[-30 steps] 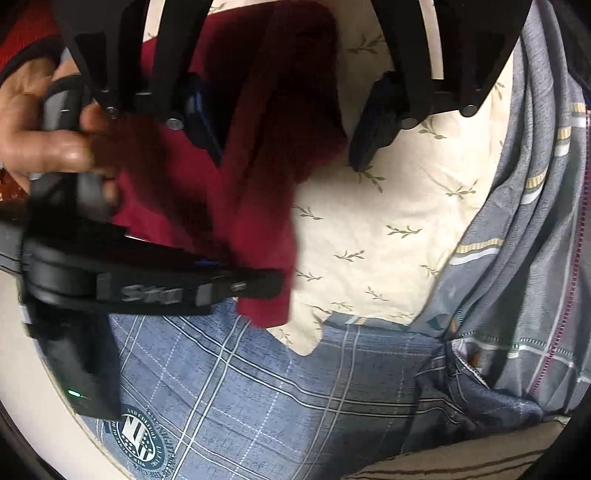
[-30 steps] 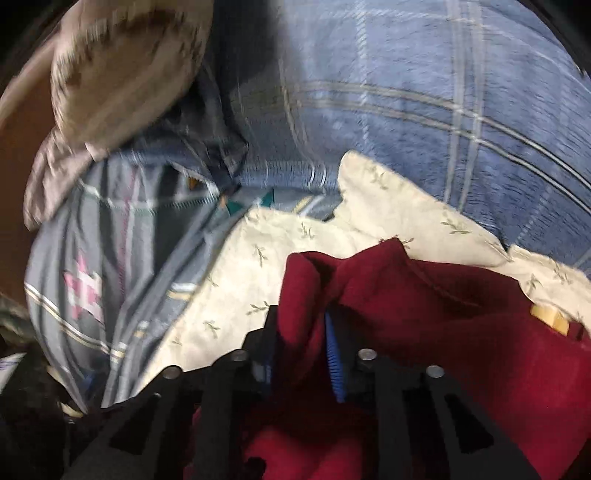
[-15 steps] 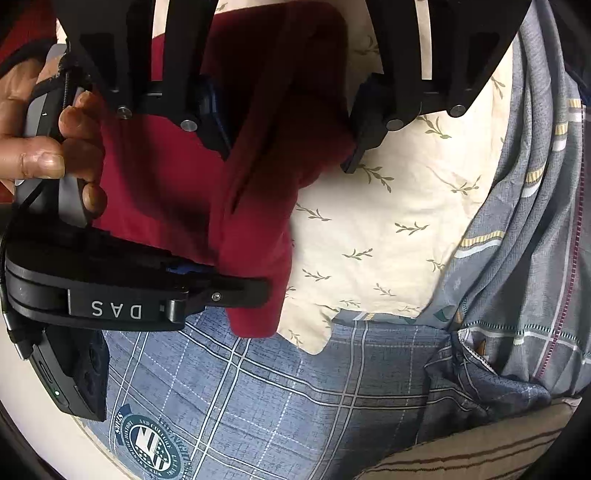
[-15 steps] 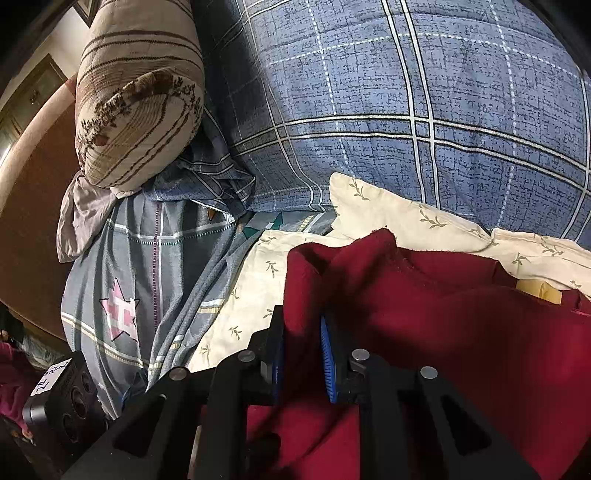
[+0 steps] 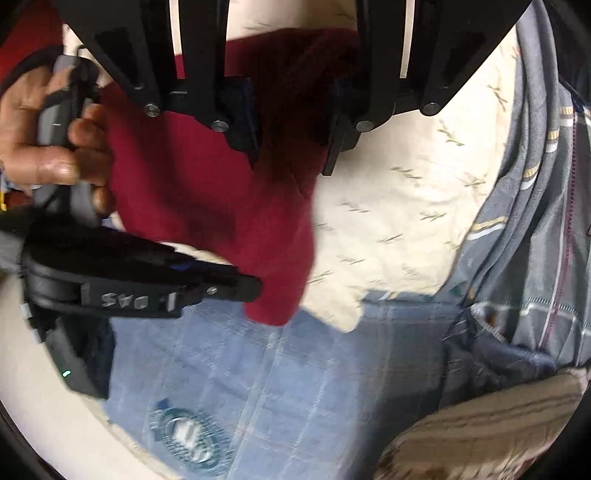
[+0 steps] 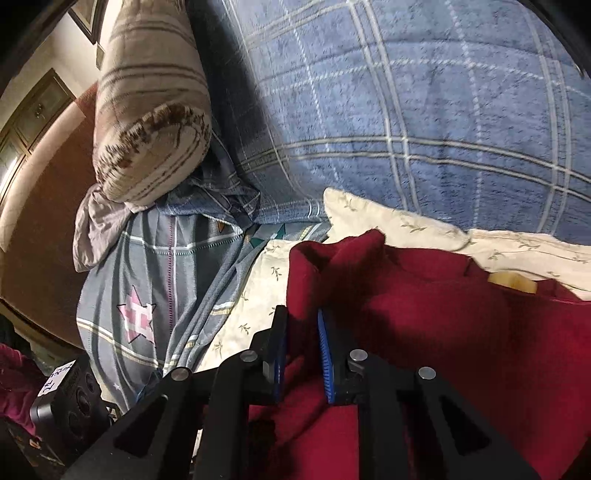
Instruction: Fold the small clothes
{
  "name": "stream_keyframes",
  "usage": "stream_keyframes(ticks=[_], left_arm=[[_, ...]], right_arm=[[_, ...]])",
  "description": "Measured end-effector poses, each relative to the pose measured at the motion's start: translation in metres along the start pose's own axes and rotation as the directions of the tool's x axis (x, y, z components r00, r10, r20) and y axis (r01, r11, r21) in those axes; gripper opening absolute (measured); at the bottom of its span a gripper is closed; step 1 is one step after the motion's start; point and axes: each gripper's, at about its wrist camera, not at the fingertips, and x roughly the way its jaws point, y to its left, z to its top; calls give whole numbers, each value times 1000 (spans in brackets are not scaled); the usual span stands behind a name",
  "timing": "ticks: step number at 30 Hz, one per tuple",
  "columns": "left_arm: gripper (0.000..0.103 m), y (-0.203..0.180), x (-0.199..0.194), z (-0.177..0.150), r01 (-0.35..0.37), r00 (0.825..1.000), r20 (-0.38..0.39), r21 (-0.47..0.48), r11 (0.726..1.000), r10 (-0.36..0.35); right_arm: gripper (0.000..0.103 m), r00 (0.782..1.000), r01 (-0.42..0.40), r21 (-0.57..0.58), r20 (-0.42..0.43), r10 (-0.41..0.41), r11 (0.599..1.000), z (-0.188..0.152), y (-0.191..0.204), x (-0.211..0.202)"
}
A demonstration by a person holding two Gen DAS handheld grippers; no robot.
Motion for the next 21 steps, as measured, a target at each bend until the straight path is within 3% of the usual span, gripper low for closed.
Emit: stream_keyframes(ticks=[7, 14, 16, 19, 21], left_arm=[[23, -74, -16, 3, 68, 998, 0, 137, 988, -68], [17, -153, 1, 6, 176, 984, -50, 238, 955, -169], [15, -171, 24, 0, 224, 973, -108, 222, 949, -204], [15, -186, 69, -17, 292, 942, -222, 167, 942, -253], [17, -190, 87, -29, 297, 931, -270, 170, 940, -245]], right_arm=[[9, 997, 17, 9, 79, -18, 1000, 0, -20, -67], [9, 983, 56, 103, 170, -73, 993, -19, -78, -137], [9, 978, 83, 152, 178, -110, 985, -27, -102, -149], [9, 968, 159, 231, 157, -198, 960, -42, -139, -153], [15, 962, 191, 310, 132, -241, 931, -56, -166, -154]])
